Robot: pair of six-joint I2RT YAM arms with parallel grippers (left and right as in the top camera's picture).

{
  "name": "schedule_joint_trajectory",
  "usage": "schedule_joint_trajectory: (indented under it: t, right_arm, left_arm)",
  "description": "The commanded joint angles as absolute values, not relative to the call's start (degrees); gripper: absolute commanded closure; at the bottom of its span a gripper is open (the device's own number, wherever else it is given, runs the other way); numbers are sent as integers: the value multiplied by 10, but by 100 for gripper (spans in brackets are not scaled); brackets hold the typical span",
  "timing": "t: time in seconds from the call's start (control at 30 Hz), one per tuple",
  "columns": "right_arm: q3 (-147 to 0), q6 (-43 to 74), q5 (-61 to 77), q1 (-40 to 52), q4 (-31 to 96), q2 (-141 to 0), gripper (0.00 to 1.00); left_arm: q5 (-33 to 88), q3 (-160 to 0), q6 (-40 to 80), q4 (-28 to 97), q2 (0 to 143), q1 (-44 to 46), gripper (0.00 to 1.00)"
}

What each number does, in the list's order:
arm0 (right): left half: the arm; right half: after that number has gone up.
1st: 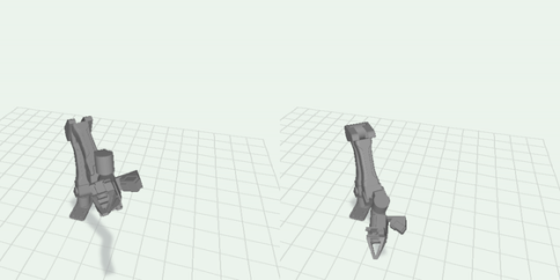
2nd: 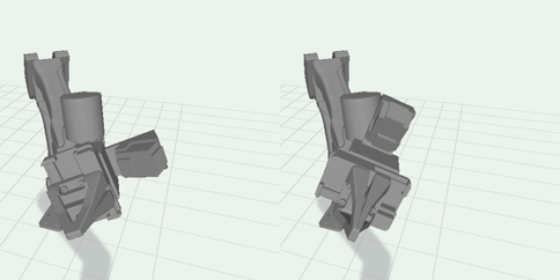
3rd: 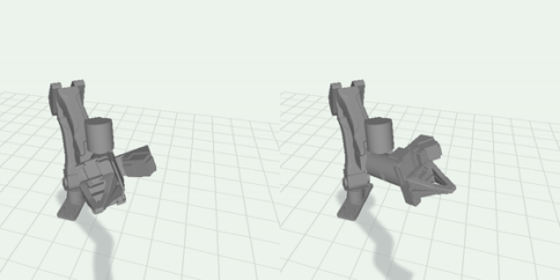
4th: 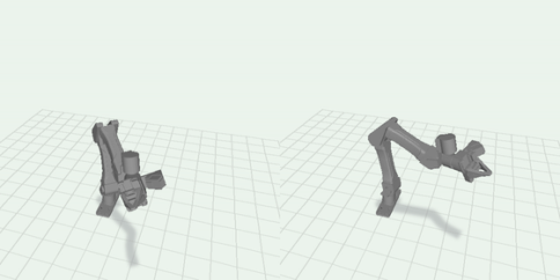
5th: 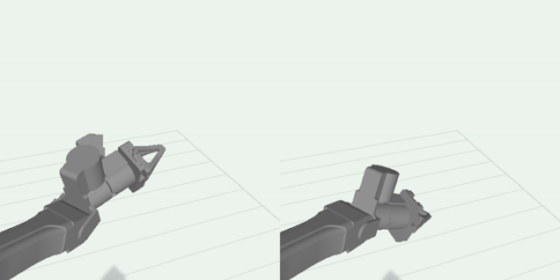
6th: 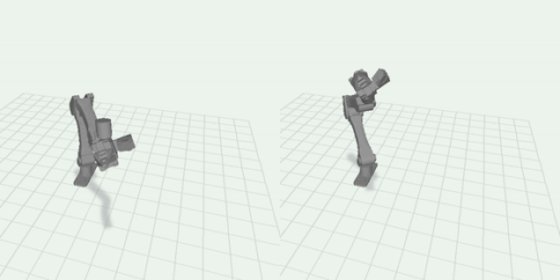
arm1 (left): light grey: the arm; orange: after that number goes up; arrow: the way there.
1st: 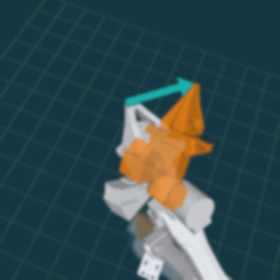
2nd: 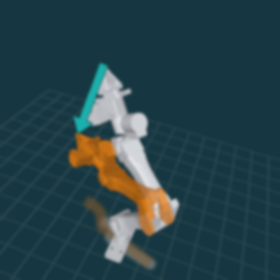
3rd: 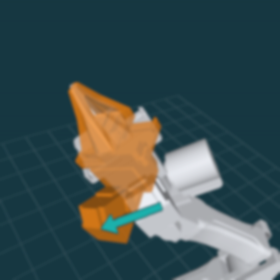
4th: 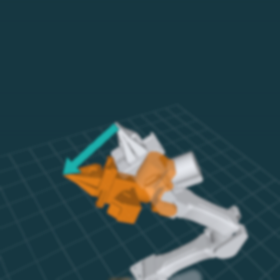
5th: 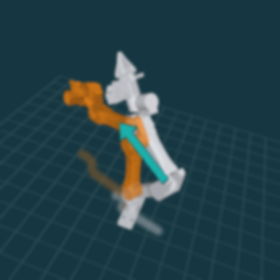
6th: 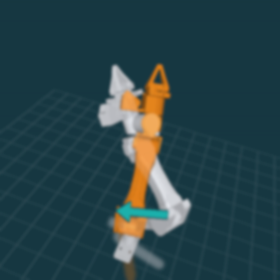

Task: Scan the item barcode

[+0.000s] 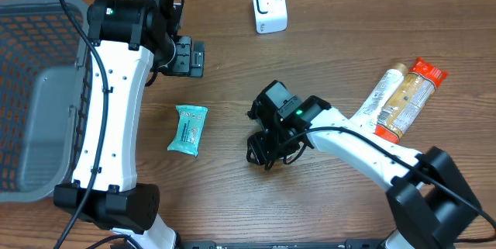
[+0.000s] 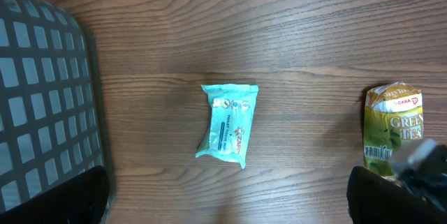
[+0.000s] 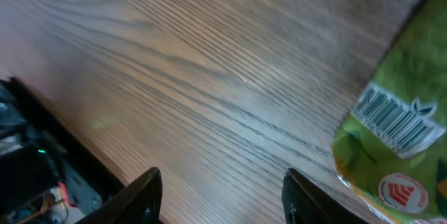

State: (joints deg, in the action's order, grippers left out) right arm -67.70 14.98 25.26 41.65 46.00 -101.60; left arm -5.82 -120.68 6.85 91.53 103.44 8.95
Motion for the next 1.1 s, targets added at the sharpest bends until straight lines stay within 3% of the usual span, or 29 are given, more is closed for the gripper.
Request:
schedule_joint_trajectory:
  t: [0.0,0.33,0.6,0.8,0.93,1.03,1.07]
  right_arm:
    - [-668,161,211,411,484,-1034,44]
    - [-668,165,28,347,543,-1035,40]
    - [-668,149,-123,224,439,-1035,43]
    - [-672,93,-12,159,354,-1035,46]
    - [-707,90,118,148,372,-1035,45]
    - [-748,167,254,154,429,-1035,37]
    - [-750,246,284,165,450,-1035,27]
  left_arm:
    - [-57,-1207,60,914,1039,86,0]
    - [-57,-1207,60,914,1039,86,0]
    - [-57,-1207,60,914,1039,86,0]
    - [-57,-1207,60,914,1039,86,0]
    - [-57,-1207,60,914,1039,86,0]
    - [-57,-1207,60,914,1039,86,0]
    - [-57,-1207,60,914,1039,86,0]
